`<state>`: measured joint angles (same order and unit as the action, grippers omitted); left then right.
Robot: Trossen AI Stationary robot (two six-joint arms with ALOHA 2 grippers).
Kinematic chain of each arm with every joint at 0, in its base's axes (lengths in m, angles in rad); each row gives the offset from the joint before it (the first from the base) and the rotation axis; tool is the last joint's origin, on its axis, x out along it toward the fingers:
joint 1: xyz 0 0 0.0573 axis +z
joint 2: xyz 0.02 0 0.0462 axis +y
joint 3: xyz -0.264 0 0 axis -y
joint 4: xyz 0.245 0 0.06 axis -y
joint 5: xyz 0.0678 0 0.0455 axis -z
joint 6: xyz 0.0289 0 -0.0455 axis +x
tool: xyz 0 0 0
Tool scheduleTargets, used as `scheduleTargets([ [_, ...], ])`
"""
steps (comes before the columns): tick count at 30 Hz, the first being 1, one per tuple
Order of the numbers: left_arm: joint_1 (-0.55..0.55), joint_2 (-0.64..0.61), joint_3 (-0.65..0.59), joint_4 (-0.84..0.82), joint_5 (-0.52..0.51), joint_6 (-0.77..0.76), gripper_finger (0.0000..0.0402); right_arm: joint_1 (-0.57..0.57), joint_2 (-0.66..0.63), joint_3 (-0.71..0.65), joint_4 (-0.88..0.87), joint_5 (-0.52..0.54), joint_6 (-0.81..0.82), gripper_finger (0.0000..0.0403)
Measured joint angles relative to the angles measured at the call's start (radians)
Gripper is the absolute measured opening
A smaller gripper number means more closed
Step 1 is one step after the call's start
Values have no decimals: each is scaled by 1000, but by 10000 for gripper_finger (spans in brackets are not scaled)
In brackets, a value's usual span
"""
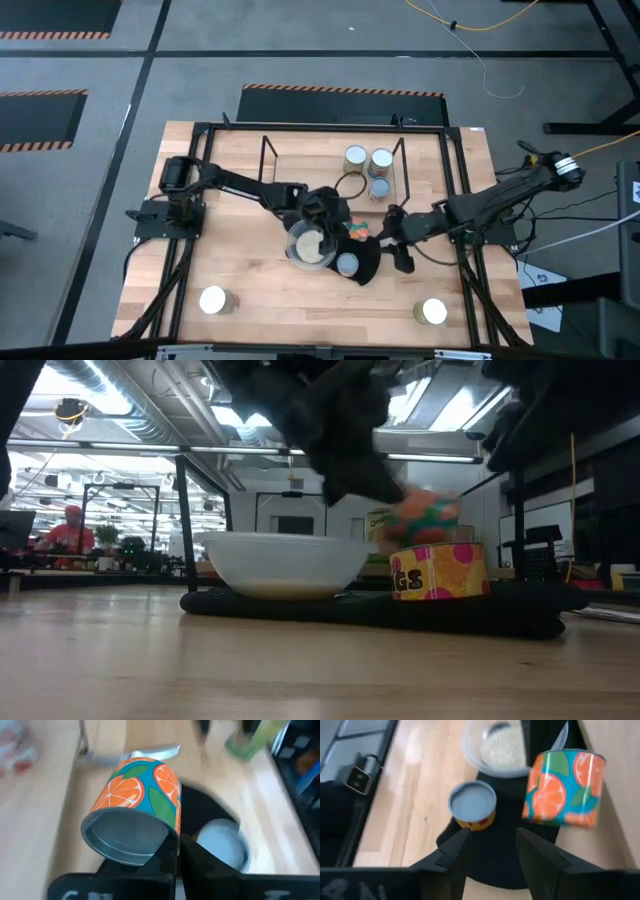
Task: Pick and place cans onto a shelf
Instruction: Put the small canned oranges on the shelf
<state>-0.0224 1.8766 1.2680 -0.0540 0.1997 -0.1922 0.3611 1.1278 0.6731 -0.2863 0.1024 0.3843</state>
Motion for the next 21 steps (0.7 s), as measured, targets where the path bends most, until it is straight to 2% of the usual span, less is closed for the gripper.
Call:
scheduleTargets([
  [3,18,-37,2,-27,-14,67,1,0,-56,0,-8,1,-25,163],
  [7,44,-91,15,-152,-71,175,1,0,-110,0,-12,1,-31,163],
  [18,122,-149,214,-722,-303,480,0,-1,-141,1,14,10,-103,163],
  [21,137,-148,228,-793,-322,528,0,-3,-141,0,26,10,-106,163],
])
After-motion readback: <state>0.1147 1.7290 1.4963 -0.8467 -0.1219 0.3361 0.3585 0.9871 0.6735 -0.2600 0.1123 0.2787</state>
